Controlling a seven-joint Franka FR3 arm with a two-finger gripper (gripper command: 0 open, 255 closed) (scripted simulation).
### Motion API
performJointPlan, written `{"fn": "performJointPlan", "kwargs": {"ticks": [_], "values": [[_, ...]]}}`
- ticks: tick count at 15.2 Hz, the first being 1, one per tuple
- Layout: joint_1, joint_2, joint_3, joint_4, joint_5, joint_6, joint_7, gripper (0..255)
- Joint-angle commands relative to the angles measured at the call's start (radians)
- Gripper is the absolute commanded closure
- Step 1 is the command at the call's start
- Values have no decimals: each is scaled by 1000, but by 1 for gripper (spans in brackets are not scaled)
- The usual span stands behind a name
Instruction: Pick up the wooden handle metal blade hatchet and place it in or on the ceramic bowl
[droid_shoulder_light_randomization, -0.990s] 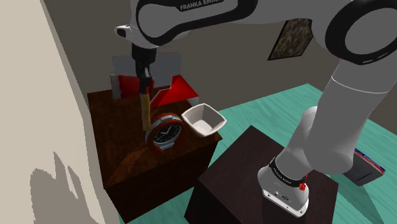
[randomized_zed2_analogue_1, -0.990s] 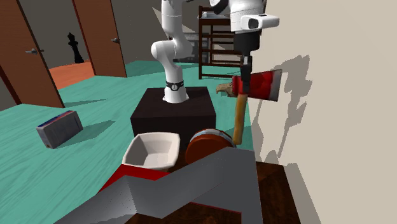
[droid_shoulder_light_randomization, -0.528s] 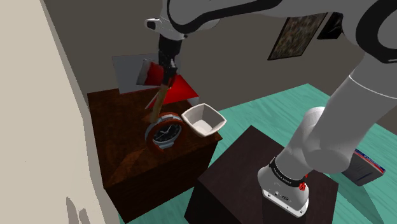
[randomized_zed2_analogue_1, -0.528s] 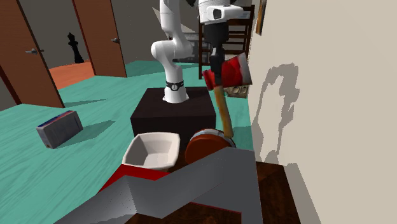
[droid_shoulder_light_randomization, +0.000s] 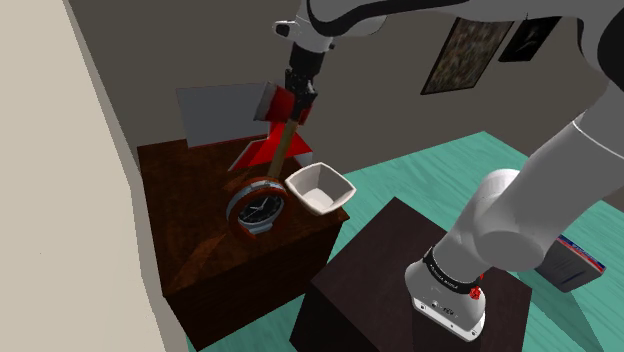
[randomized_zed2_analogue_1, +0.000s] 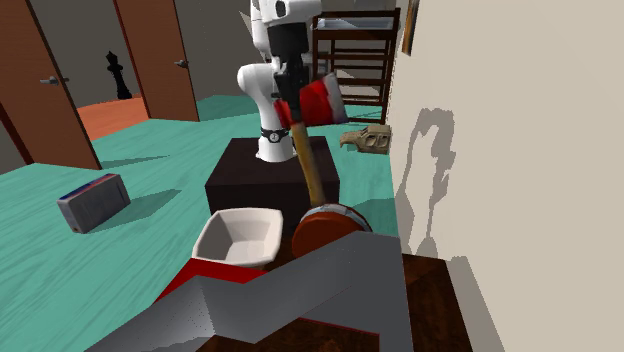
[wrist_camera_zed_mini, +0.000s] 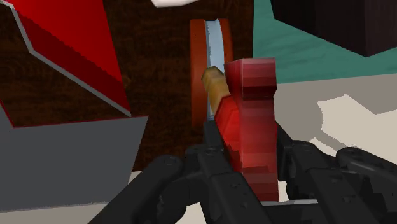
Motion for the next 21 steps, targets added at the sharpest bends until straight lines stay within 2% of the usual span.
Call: {"fn": "performJointPlan", "kwargs": {"ticks": [1, 8, 15, 21], "values": [[-22, -27, -27, -14, -2, -18, -48, 255], [-92, -100, -123, -34, -23, -86, -198, 255], [-160, -123, -226, 3, -47, -160, -354, 255], [-161, -115, -229, -70, -44, -80, -364, 255]]}}
